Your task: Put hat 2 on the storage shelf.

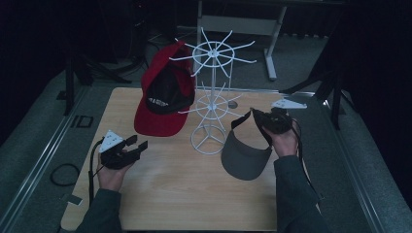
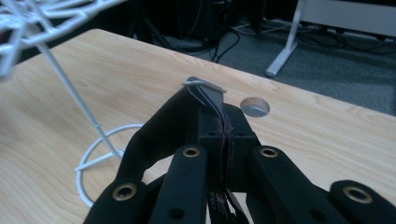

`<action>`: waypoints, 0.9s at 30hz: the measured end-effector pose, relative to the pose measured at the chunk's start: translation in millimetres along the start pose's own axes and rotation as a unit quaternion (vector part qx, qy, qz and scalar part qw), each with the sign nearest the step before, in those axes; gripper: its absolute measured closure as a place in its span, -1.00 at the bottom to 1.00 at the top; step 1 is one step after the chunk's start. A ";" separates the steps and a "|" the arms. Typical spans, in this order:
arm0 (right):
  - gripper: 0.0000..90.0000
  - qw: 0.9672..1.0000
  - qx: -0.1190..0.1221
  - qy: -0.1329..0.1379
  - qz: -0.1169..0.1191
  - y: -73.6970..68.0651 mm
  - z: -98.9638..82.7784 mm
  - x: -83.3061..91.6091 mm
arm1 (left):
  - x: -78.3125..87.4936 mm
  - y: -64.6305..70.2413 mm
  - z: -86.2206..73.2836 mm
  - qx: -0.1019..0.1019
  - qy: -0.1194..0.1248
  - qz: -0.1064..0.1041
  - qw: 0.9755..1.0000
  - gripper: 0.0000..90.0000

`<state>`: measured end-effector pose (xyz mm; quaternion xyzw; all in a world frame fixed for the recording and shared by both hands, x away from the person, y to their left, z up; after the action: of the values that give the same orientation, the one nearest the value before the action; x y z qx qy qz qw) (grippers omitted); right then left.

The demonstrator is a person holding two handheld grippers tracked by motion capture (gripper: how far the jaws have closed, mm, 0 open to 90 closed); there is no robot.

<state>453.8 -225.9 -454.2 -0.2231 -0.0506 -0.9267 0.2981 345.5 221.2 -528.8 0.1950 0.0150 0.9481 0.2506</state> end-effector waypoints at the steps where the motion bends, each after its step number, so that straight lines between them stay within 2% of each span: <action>1: 0.95 1.000 0.002 0.003 0.000 -0.7 0.9 1.5 | 0.0 -0.1 0.0 0.000 0.000 0.000 1.000 0.06; 11: 0.95 0.999 0.017 0.039 0.008 -11.6 11.4 25.3 | -0.3 0.8 0.0 -0.002 -0.001 -0.002 1.000 0.06; 16: 0.95 0.998 0.028 0.050 0.010 -17.0 15.2 34.7 | 0.3 0.0 0.2 -0.001 0.000 0.000 1.000 0.06; 27: 0.94 0.997 0.035 0.069 0.018 -22.9 20.5 52.1 | -0.2 0.2 0.1 0.000 0.001 -0.001 1.000 0.06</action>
<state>410.9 -230.1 -411.8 -0.1493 -0.0586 -0.9320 0.3250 345.6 220.9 -528.7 0.1944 0.0153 0.9479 0.2518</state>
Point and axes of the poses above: each handheld gripper's, and its own axes: x roughly backward along the jaws, z roughly out of its top, y roughly to its right, the point moved 5 cm from there along -x, roughly forward along the jaws, and after that the axes turned 1 degree about y, right-handed, at the moved point
